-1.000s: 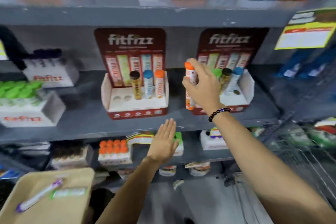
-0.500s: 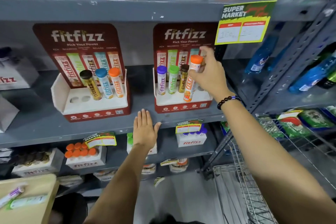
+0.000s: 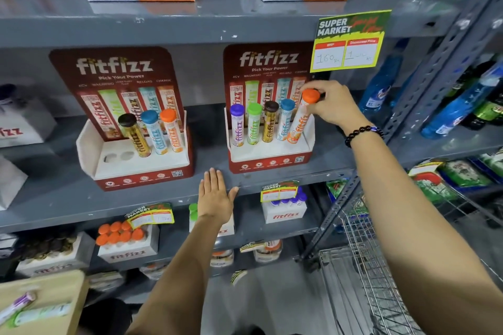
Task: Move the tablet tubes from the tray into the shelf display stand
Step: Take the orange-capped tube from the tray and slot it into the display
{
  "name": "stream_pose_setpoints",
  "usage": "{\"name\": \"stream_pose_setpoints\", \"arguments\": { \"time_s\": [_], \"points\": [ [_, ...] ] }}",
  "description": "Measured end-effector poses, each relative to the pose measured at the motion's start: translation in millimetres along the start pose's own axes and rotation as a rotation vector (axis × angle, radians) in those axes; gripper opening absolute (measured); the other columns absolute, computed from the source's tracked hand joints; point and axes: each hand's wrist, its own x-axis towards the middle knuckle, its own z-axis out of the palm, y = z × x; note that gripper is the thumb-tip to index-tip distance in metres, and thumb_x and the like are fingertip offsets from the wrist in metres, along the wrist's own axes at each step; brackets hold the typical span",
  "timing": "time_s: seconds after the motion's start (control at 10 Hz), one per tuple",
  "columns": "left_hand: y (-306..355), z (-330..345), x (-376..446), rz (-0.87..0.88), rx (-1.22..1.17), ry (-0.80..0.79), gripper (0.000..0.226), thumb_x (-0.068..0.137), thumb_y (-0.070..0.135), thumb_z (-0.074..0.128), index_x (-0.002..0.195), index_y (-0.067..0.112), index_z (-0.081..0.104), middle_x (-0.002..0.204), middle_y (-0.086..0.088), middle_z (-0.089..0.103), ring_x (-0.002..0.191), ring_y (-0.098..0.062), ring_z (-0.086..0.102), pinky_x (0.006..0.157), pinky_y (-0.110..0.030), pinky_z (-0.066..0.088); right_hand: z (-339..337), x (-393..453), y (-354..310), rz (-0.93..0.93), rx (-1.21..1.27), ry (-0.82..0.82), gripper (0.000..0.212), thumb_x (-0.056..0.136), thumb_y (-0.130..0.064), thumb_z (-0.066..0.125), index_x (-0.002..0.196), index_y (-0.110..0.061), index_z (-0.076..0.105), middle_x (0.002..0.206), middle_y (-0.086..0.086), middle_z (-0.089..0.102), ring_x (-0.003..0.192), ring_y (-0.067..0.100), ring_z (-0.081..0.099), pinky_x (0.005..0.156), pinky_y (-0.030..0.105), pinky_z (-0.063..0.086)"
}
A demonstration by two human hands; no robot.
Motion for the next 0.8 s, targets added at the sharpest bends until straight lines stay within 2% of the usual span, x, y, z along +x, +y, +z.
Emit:
{"name": "stream_pose_setpoints", "arguments": {
  "time_s": [0.2, 0.3, 0.4, 0.5, 0.7, 0.8],
  "points": [
    [0, 1, 1, 0.0, 0.01, -0.001, 0.069, 0.096, 0.051, 0.009, 0.145, 0.007, -0.008, 0.157, -0.013, -0.007, 0.143, -0.029, -0.009, 0.116, -0.038, -0.003, 13, 0, 12, -0.046, -0.073, 0.135, 0.045, 0.077, 0.01, 0.061, 0.115, -0.013, 0.063, 0.121, 0.014, 0.064, 0.11, 0.029, 0.058, 0.093, 0.028, 0.043],
    [0, 2, 2, -0.006, 0.006, 0.002, 0.069, 0.096, 0.052, 0.009, 0.145, 0.007, -0.008, 0.157, -0.013, -0.007, 0.143, -0.029, -0.009, 0.116, -0.037, -0.004, 22, 0, 18, -0.054, -0.088, 0.193, 0.044, 0.08, 0.013, 0.054, 0.116, -0.011, 0.062, 0.12, 0.019, 0.062, 0.108, 0.034, 0.057, 0.095, 0.037, 0.046],
    [0, 4, 2, -0.011, 0.015, 0.011, 0.068, 0.096, 0.051, 0.01, 0.146, 0.007, -0.007, 0.157, -0.013, -0.007, 0.143, -0.03, -0.009, 0.116, -0.038, -0.004, 27, -1, 25, -0.056, -0.081, 0.201, 0.043, 0.08, 0.014, 0.053, 0.113, -0.01, 0.063, 0.116, 0.021, 0.062, 0.106, 0.036, 0.058, 0.092, 0.038, 0.046],
    [1, 4, 2, -0.015, 0.022, 0.019, 0.068, 0.096, 0.052, 0.01, 0.146, 0.008, -0.006, 0.157, -0.012, -0.006, 0.143, -0.03, -0.009, 0.115, -0.038, -0.003, 29, 1, 31, -0.052, -0.119, 0.172, 0.043, 0.079, 0.014, 0.053, 0.113, -0.011, 0.064, 0.116, 0.022, 0.063, 0.105, 0.037, 0.058, 0.093, 0.039, 0.047],
    [2, 4, 2, -0.022, 0.033, 0.02, 0.068, 0.095, 0.052, 0.01, 0.146, 0.008, -0.007, 0.157, -0.012, -0.007, 0.143, -0.029, -0.009, 0.115, -0.038, -0.003, 32, 15, 30, -0.019, -0.201, 0.093, 0.047, 0.085, 0.008, 0.052, 0.126, -0.014, 0.055, 0.121, 0.023, 0.057, 0.11, 0.038, 0.055, 0.096, 0.043, 0.047],
    [1, 4, 2, -0.022, 0.03, 0.011, 0.068, 0.096, 0.052, 0.01, 0.146, 0.009, -0.007, 0.157, -0.011, -0.008, 0.143, -0.029, -0.01, 0.115, -0.038, -0.004, 36, 21, 25, -0.028, -0.22, 0.031, 0.043, 0.086, 0.008, 0.049, 0.124, -0.009, 0.056, 0.122, 0.024, 0.057, 0.11, 0.039, 0.054, 0.096, 0.043, 0.047]
  ]
}}
